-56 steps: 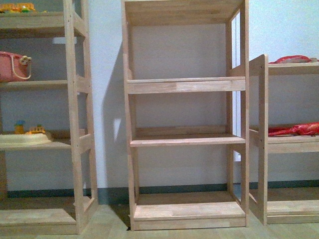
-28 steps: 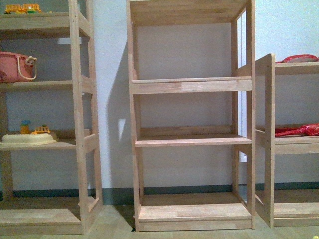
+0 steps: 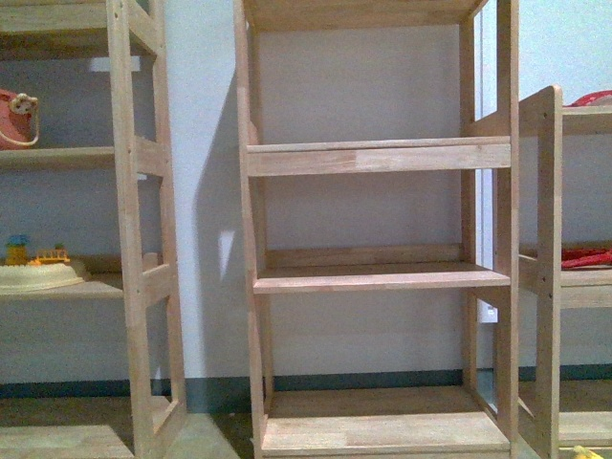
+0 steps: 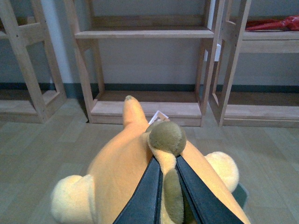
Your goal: Put away toys
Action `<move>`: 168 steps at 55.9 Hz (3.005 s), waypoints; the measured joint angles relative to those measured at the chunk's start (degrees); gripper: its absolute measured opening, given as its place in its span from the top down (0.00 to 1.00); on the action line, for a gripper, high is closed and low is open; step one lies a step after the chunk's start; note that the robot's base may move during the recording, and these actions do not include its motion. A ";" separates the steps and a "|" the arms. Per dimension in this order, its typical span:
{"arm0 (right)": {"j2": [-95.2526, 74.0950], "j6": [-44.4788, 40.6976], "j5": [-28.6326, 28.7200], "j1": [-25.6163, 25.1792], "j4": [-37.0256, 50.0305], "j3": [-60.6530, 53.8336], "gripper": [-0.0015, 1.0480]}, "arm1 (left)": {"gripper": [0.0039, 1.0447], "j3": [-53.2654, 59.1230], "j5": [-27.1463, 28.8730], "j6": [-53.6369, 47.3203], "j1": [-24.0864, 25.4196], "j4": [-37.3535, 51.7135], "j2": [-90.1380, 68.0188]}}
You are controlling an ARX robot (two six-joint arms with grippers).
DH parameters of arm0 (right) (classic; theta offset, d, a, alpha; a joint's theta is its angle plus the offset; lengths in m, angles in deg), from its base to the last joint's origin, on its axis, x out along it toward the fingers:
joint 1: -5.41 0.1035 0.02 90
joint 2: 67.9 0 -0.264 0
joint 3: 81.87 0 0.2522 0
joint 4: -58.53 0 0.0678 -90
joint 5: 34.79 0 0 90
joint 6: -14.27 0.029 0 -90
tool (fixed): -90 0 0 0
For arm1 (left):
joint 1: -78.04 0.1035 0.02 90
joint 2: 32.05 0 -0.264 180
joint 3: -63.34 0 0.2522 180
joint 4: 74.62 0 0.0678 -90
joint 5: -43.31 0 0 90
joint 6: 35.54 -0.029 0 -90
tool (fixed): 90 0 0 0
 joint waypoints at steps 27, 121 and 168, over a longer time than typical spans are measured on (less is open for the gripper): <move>0.00 0.00 -0.02 0.00 0.00 0.00 0.94 | 0.06 0.00 -0.02 0.00 0.00 0.00 0.00; -0.02 0.00 -0.11 0.00 0.00 0.00 0.94 | 0.06 0.00 0.00 0.00 0.00 0.00 -0.04; -12.68 -3.30 -17.49 12.17 7.32 14.34 0.94 | 0.06 0.00 0.00 0.00 0.00 0.00 -0.04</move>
